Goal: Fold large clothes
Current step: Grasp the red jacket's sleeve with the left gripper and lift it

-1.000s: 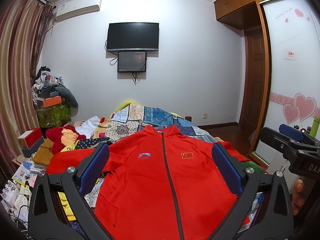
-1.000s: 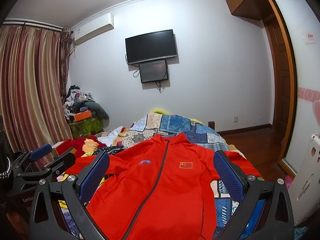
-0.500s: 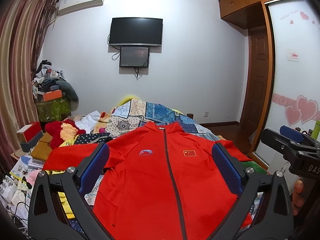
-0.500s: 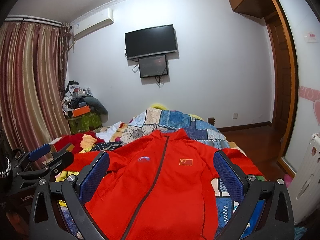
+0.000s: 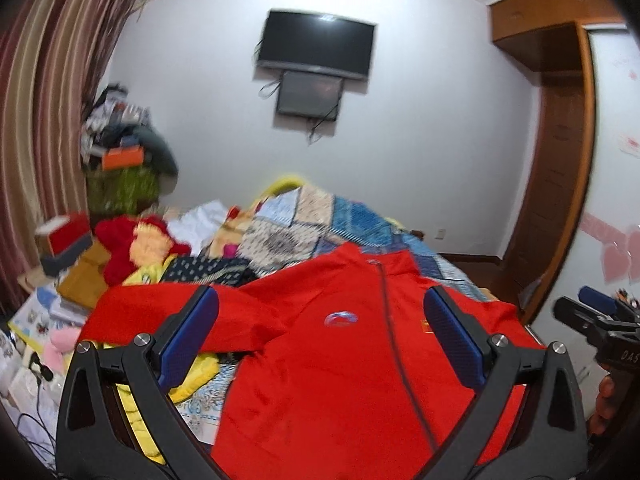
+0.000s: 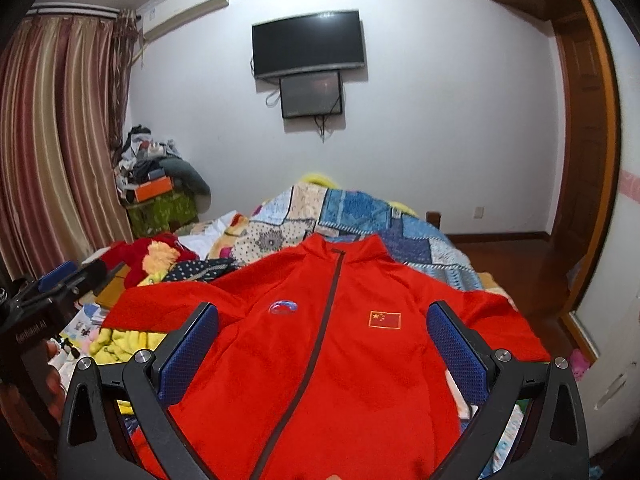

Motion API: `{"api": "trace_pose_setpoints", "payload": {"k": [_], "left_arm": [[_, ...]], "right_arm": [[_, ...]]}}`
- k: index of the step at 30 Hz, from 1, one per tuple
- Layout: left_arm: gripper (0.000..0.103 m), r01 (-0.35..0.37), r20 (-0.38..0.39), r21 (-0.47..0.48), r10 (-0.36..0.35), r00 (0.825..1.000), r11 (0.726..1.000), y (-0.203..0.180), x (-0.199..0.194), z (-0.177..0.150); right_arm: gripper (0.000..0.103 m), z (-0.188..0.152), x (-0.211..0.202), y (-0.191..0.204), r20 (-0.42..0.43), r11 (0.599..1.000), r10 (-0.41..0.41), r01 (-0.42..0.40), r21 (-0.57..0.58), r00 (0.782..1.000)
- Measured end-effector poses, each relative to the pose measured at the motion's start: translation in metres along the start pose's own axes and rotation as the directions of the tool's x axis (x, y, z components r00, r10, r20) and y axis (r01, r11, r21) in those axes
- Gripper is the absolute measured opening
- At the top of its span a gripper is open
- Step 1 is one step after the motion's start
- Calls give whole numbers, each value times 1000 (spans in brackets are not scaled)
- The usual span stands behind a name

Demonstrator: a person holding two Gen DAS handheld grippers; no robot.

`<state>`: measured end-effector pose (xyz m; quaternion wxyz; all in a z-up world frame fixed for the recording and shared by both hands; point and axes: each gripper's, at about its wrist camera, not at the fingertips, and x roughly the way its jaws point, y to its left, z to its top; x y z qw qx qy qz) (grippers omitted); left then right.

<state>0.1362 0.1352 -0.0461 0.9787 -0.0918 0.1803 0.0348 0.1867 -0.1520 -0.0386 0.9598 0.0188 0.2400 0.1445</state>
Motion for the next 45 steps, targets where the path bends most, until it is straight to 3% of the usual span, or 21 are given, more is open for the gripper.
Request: {"api": "trace_pose_setpoints", "payload": {"k": [5,9,12,16,19,22,25,27,29,33,37,39,42,45], "left_arm": [[103,-85,-127,-68,76,989,994,80,60,-9],[103,-159,-265,-160,112,958,974,153,104,-35],[103,-204,-362,-271,97,927,941,209,131,-64],[103,-226,-417,-370,56,907,901,259,148,-98],[102,-222,-416,-449,17,909,865,288,161,-115],[90,-215,-394,-518,-8,919,828,312,171,-123],[87,-239,-369,-562,19,929,792,337,180,-125],[82,-281,-374,-569,62,925,772,351,187,-128],[65,-319,-389,-568,95,916,758,365,195,-131],[47,-368,-400,-543,153,904,755,374,198,-126],[12,-458,-403,-421,291,868,783,364,193,-101],[10,-483,-384,-347,348,855,804,355,191,-81],[5,-484,-335,-249,394,856,839,332,187,-48],[4,-451,-242,-137,411,879,882,294,185,-2]], "right_arm": [[103,7,77,-6,-82,1000,3,-3,-1,997],[103,4,129,-5,-134,999,-39,35,-34,990],[103,-4,165,-6,-190,998,-55,48,-45,980],[103,-21,205,-8,-276,999,-46,40,-25,960],[103,-34,224,-8,-320,999,-46,42,-20,946],[103,-42,234,-7,-348,998,-56,52,-22,936],[103,-47,234,-7,-357,998,-69,62,-33,931],[103,-48,232,-6,-354,997,-82,71,-42,932],[103,-48,229,-6,-349,996,-90,78,-49,933],[103,-45,221,-6,-342,995,-91,76,-57,935],[103,-43,210,-5,-327,995,-89,70,-71,941],[103,-41,203,-6,-317,994,-92,69,-83,944],[103,-37,192,-8,-298,994,-93,69,-90,950],[103,-32,181,-15,-276,995,-84,64,-80,958]]}}
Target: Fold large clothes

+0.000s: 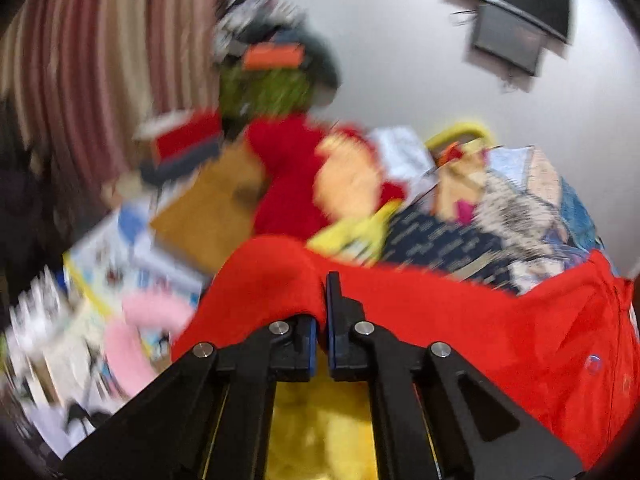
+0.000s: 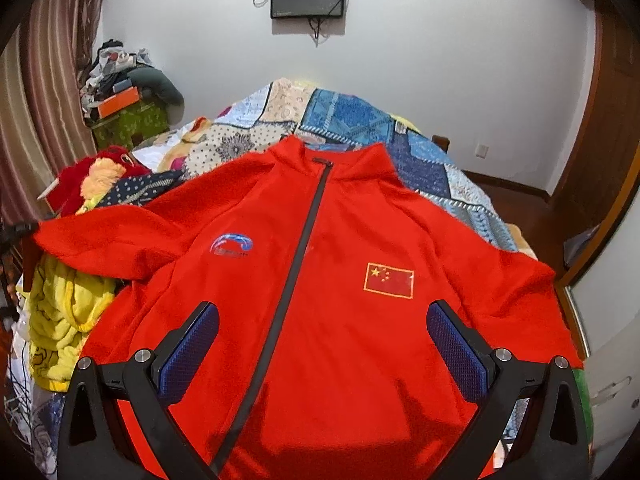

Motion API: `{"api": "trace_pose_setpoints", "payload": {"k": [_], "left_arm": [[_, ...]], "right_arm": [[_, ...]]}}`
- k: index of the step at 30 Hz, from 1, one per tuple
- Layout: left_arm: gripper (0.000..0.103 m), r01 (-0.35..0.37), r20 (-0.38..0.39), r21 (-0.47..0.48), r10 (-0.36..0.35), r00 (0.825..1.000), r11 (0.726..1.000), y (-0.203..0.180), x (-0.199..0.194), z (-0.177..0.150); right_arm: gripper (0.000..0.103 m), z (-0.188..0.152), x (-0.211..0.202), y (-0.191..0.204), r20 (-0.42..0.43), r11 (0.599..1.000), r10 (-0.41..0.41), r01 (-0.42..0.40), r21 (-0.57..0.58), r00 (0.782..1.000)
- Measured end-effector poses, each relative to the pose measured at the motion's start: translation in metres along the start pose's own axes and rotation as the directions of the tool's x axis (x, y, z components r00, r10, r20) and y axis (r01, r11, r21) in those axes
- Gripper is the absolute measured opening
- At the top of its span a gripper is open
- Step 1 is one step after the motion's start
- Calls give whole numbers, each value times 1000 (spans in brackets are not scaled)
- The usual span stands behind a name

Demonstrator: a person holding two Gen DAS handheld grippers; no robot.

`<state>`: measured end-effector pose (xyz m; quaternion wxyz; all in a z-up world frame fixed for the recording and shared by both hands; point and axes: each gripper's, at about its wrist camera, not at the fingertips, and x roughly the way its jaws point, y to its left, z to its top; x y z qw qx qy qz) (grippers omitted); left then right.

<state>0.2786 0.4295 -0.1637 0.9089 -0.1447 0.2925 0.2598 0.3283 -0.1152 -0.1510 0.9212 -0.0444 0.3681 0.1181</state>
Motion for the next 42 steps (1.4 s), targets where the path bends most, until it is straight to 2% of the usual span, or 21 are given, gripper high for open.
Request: {"api": "trace_pose_setpoints", "payload": {"k": [3,6,8,11,14,17,21,25,27,29,31,32,34,36,39,42], "left_arm": [[4,52,76,79,-58,995,996,-44,-24,29],[4,120,136,153,-141,981,981,-95,-50,55],[4,185,155,192,-216,964,964,-131,-66,68],[4,275,167,265,-325,931,924,-191,-86,79],[4,340,140,342,-406,903,876,-253,-97,75],[4,388,88,411,-460,884,825,-309,-99,56],[4,470,-49,485,-514,857,737,-382,-86,15],[4,543,-219,532,-514,830,650,-441,-64,-46],[4,578,-303,537,-500,812,614,-464,-55,-82],[4,597,-364,546,-475,801,588,-482,-47,-114],[4,633,-435,539,-460,774,556,-498,-40,-142],[4,637,-454,545,-447,770,545,-506,-39,-156],[4,633,-482,575,-411,774,519,-515,-37,-181],[4,638,-513,586,-381,769,500,-517,-35,-200],[4,668,-577,551,-349,738,500,-515,-33,-219],[18,692,-616,530,-339,711,490,-507,-37,-225]], "right_arm": [[103,1,-11,-9,22,1000,10,-10,15,1000],[103,2,-20,-17,41,1000,18,-19,18,999],[103,2,-26,-24,52,1000,15,-16,15,999],[103,1,-32,-37,67,1000,10,-11,22,998],[103,-1,-36,-55,72,999,9,-12,43,997],[103,-4,-37,-75,72,998,2,-6,61,997],[103,-12,-39,-100,64,996,-19,13,87,998],[103,-21,-36,-125,40,993,-34,29,116,999],[103,-26,-35,-136,26,991,-44,40,128,999],[103,-30,-34,-144,12,989,-53,50,135,999],[103,-35,-32,-151,-2,988,-62,62,141,998],[103,-37,-31,-154,-10,988,-67,68,142,998],[103,-41,-30,-159,-26,987,-75,78,141,997],[103,-43,-28,-161,-36,986,-83,87,140,996],[103,-45,-27,-160,-49,986,-89,95,137,995],[103,-42,-26,-157,-56,987,-84,91,136,995]]}}
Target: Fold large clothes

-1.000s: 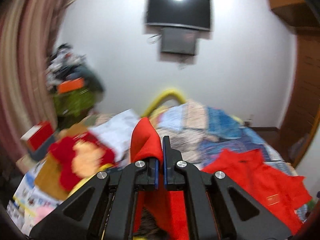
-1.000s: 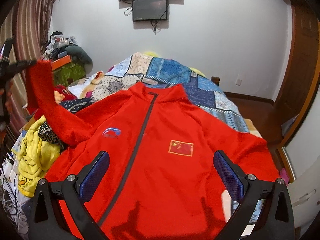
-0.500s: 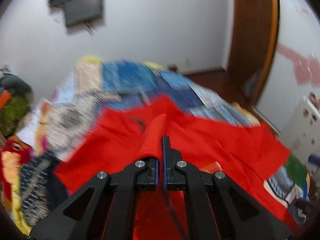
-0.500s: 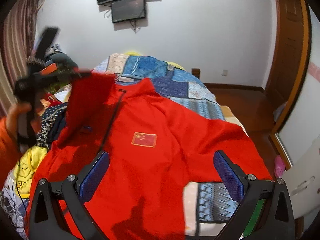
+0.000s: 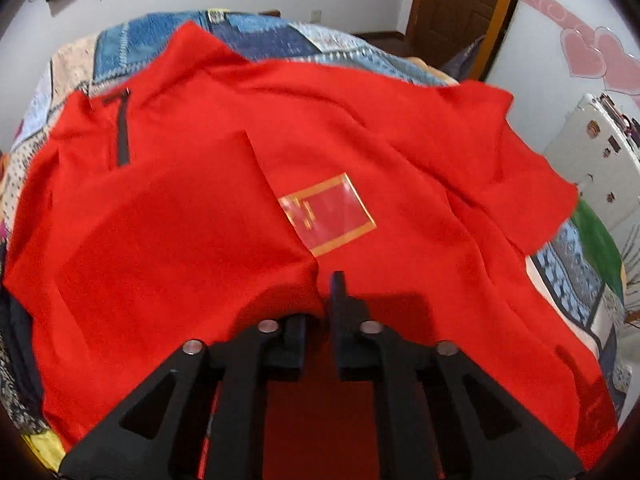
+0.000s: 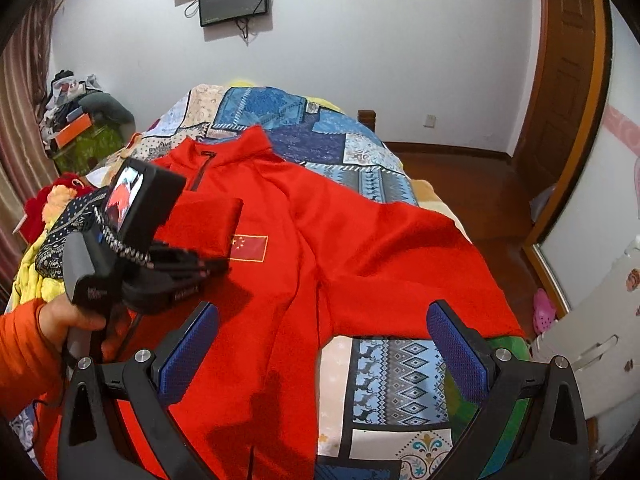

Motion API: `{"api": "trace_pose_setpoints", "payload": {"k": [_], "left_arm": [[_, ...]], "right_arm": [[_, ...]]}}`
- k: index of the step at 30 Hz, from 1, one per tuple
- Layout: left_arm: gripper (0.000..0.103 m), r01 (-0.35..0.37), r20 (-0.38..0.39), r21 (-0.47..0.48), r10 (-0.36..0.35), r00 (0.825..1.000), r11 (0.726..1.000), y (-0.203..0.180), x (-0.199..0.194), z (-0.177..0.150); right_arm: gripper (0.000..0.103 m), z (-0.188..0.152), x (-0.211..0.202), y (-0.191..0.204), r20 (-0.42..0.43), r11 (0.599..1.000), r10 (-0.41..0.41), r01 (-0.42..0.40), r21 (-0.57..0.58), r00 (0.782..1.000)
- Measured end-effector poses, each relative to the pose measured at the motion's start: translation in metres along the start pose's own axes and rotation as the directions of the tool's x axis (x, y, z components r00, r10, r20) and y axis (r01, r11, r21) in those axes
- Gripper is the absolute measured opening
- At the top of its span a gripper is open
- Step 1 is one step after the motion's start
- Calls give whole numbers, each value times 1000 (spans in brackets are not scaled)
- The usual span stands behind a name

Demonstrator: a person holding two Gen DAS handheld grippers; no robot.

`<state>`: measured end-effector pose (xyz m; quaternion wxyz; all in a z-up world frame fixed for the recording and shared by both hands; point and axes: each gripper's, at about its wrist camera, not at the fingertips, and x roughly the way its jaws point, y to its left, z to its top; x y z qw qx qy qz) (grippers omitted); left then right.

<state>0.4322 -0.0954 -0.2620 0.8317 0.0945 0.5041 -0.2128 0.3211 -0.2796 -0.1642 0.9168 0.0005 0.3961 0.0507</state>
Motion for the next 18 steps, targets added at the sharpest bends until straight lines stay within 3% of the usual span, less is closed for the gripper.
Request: {"api": "trace_pose_setpoints", "payload": {"k": [2,4,10,14,18], "left_arm": [[54,27,-19,6,-27,999,1000,1,-8,-8],[69,36,-11,8,-35,999,999,5,-22,-17],[74,2,64,-34,0,998,999,43,-74,-46],[85,-82,122,-112,96,988,990,93,-109,-70],[86,-178,115,-212,205,972,961,151,-128,-99]], "right_arm": [[103,3,-1,5,0,1000,5,-5,-9,1000],[103,7,-2,14,6,999,6,-6,-32,1000],[103,23,-3,50,27,993,46,-43,-114,999],[103,36,9,86,16,980,100,-95,-177,995],[103,42,32,132,-32,953,158,-161,-258,987]]}}
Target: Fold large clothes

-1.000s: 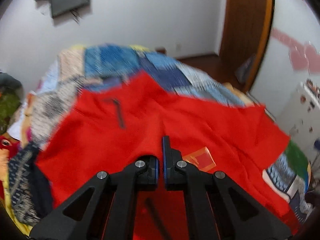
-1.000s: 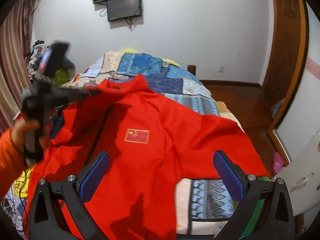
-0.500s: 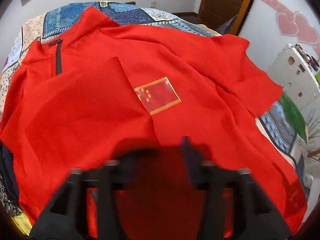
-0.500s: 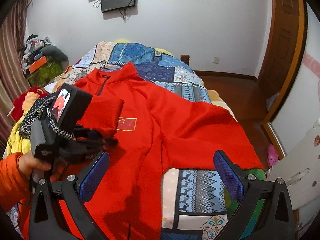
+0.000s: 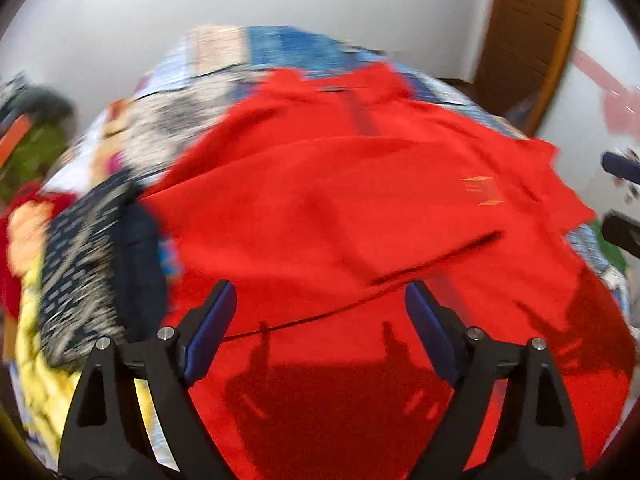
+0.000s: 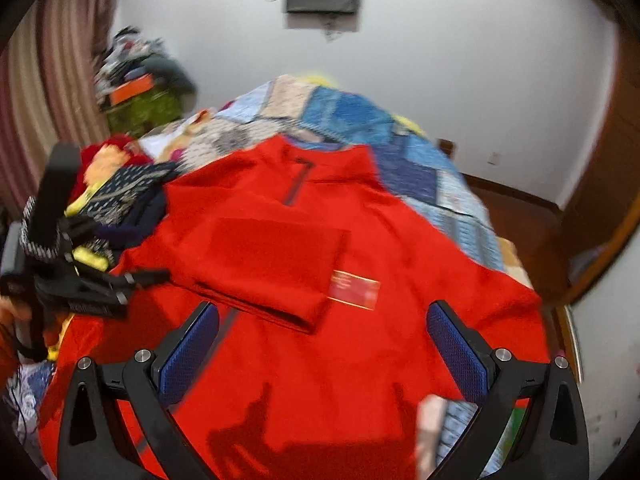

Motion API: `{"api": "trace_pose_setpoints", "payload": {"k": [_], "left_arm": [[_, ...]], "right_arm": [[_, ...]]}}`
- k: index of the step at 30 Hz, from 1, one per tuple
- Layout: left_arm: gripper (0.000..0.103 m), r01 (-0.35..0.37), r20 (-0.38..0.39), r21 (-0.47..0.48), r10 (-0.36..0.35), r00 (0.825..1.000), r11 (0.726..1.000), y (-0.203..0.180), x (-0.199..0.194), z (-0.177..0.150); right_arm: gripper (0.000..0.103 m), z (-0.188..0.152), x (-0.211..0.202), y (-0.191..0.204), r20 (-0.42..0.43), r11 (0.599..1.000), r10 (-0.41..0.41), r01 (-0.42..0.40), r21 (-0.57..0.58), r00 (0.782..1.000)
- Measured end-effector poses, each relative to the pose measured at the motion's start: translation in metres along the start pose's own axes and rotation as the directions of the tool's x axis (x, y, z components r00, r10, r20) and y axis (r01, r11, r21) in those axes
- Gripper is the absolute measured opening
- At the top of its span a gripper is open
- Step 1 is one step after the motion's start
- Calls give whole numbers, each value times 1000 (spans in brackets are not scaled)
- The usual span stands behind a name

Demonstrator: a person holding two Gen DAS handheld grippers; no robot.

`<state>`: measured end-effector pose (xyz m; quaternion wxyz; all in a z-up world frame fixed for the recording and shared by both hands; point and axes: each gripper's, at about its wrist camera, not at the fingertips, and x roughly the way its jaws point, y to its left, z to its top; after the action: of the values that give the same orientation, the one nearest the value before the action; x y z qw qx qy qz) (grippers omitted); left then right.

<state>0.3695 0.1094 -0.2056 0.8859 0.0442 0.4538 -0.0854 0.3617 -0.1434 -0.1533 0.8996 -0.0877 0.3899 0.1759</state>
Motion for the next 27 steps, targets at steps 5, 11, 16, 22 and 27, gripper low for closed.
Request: {"api": "trace_pose_setpoints", "payload": {"k": [5,11,16,22,27], "left_arm": [[86,-94,-33,-135,91,995,986,75,8,-24],[86,-124,-83,-244,107,991,962,117,39,-49],[86,-163,-112,-258,138,984,952,122,64,-62],[86,-213,-143,-230,183,973,950,117,87,-75],[87,-238,-128,-220,214,968,946,112,90,-80]], "right_arm": [[103,15,56,47,-80,994,68,-75,-79,994],[99,18,125,91,-184,980,61,-94,-176,981],[73,14,164,111,-251,964,36,-99,-245,967],[33,18,174,111,-236,961,77,-135,-241,969],[10,22,154,102,-154,972,48,-82,-222,987]]}}
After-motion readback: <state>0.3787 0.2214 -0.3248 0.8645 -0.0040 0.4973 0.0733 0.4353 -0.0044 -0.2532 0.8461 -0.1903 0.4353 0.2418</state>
